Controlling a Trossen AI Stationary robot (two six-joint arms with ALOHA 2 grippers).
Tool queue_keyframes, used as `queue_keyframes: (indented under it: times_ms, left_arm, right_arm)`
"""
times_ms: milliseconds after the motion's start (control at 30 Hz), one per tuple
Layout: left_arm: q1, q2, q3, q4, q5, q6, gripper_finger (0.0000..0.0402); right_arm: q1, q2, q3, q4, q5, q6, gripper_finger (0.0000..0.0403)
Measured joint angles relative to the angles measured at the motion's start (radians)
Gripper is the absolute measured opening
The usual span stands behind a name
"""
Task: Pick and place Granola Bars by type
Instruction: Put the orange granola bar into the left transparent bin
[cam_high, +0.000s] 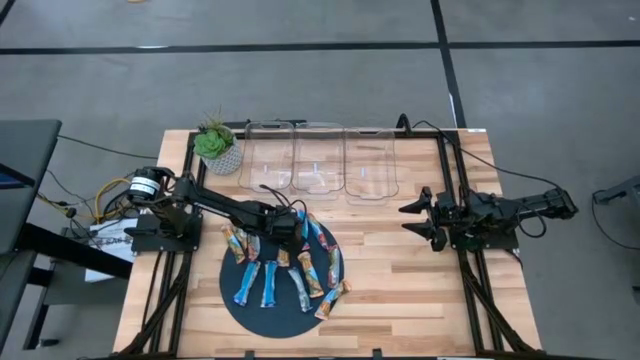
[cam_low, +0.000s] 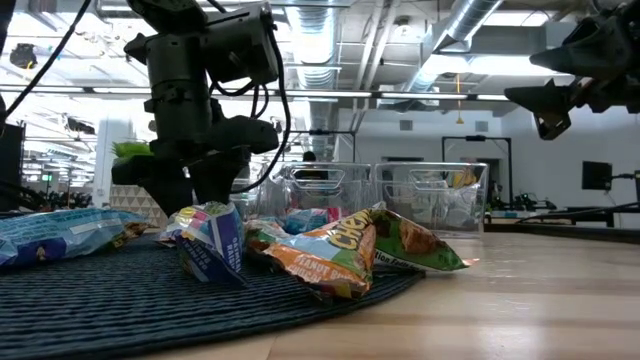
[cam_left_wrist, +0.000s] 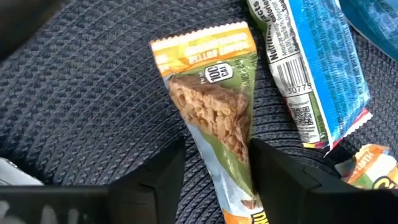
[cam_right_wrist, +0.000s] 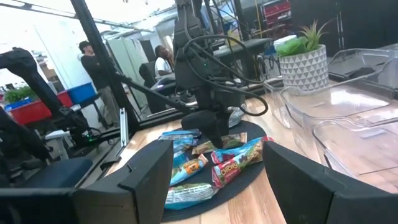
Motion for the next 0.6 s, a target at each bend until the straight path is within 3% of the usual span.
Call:
queue_keyframes:
  times_ms: [367, 600]
  left_arm:
    - [0.0, 0.001, -0.001, 0.001, 0.002, 0.012, 0.0062]
    - [0.003, -0.042, -0.003, 0.001, 0.001, 0.027, 0.0048]
  right_arm:
    - [0.0, 0.0, 0.0, 0.0, 0.0, 0.0, 0.0244]
    - [0.0, 0.0, 0.0, 0.0, 0.0, 0.0, 0.0244]
